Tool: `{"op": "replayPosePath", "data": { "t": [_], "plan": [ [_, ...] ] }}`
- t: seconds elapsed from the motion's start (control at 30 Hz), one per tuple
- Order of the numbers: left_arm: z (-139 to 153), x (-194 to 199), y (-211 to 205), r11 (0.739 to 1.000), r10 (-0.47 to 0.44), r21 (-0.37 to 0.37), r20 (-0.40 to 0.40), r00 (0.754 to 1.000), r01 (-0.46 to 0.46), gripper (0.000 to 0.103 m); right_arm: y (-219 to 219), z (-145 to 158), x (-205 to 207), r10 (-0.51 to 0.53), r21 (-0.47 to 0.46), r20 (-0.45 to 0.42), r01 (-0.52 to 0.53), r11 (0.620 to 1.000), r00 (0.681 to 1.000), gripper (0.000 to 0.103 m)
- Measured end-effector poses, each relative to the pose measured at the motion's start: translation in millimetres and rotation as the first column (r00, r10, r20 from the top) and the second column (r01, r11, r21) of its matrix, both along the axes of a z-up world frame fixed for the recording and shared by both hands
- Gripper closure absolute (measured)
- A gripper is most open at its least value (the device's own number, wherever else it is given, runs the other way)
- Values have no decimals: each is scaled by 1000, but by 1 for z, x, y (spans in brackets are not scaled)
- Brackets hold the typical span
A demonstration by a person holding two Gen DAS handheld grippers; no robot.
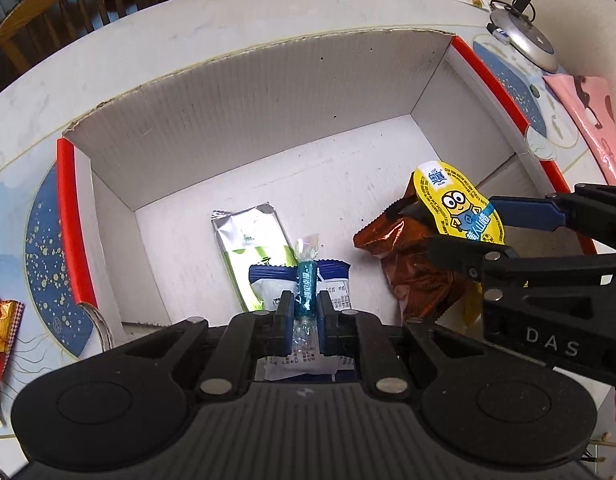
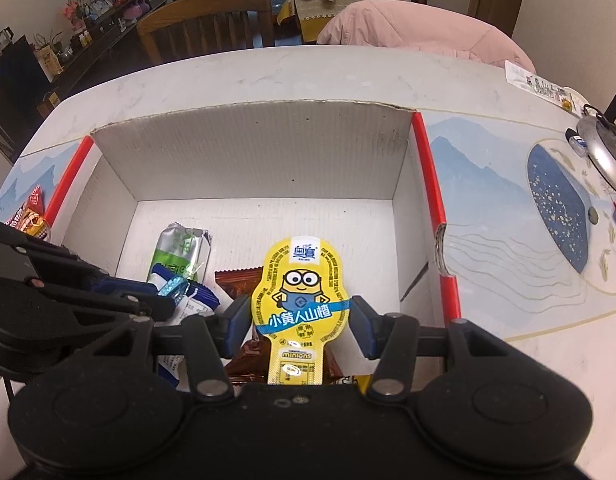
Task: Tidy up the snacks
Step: 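Lower both snacks into the box and open both tools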
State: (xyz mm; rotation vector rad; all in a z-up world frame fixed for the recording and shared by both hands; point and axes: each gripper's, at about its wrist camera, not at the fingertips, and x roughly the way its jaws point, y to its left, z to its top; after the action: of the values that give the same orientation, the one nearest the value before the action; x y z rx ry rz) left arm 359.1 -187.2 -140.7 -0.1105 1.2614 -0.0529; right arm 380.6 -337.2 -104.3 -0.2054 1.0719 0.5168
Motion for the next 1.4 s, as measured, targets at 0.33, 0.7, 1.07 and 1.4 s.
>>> {"op": "replayPosePath", "data": {
  "t": [0.33, 0.7, 1.07, 1.4],
  "plan": [
    [12, -9, 8, 999, 24, -35, 30, 999, -23, 92, -1, 11, -11, 9, 12, 17, -9, 1000, 1000, 48],
    [43, -37, 29, 995, 46, -94, 114, 992, -36, 91, -3, 52, -41, 19, 79, 93, -27, 996, 995, 42],
    [86, -78, 52, 989, 58, -148, 230, 971, -25, 91, 9, 90, -77, -3, 147, 165, -22, 989, 986, 41],
    [121, -125, 94, 982, 103, -182, 340, 935, -43, 74, 46, 114, -110, 25, 199, 232, -73, 977, 972, 40]
  ]
}}
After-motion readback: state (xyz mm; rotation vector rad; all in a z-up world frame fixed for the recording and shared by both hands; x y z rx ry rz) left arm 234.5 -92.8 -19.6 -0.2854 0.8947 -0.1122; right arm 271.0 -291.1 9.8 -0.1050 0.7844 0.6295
